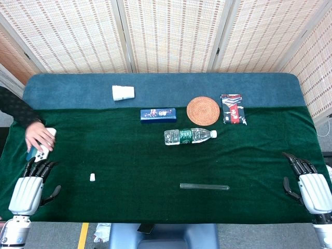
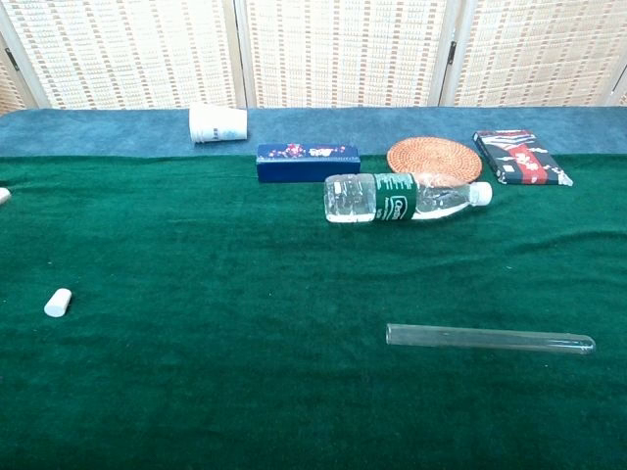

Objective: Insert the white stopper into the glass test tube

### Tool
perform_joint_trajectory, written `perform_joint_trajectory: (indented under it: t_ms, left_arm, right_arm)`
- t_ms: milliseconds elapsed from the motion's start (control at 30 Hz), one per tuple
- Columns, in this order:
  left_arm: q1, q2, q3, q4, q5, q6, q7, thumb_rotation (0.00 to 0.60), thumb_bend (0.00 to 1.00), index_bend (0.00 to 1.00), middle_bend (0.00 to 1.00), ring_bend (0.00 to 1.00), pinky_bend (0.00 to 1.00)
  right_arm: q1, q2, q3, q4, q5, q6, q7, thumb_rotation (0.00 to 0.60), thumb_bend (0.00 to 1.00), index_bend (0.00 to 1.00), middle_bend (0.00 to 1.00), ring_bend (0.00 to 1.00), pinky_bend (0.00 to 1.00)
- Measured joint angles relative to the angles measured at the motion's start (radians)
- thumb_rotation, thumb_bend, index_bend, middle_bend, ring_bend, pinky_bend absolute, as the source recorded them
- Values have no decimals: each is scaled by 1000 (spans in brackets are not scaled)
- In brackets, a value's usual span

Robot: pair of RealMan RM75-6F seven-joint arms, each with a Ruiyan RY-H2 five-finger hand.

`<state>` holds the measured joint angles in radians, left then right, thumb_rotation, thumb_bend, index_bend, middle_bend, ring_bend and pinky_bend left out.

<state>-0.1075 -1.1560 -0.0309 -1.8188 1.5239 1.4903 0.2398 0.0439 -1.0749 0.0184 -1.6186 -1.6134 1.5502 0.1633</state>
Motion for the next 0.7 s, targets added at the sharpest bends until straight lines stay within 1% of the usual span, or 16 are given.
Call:
perform_joint_trajectory:
  t_ms: [500,600,700]
  left_arm:
    - [5,-16,-4,42,15,20,-26,600,361,240,260,206,3]
    - [-6,-21,-8,61,30,16,-35,600,361,259,267,234,35]
    - [-28,-24,-11,80,46,-6,-46,600,355,266,274,242,46]
  right_arm:
    - [4,9,0,-15,-11,0,-9,600,659,94,192,215,173]
    - [5,11,0,-22,-12,0,-15,600,659,94,192,215,173]
    - [4,14,1,-27,-13,4,-19,600,659,94,192,215,173]
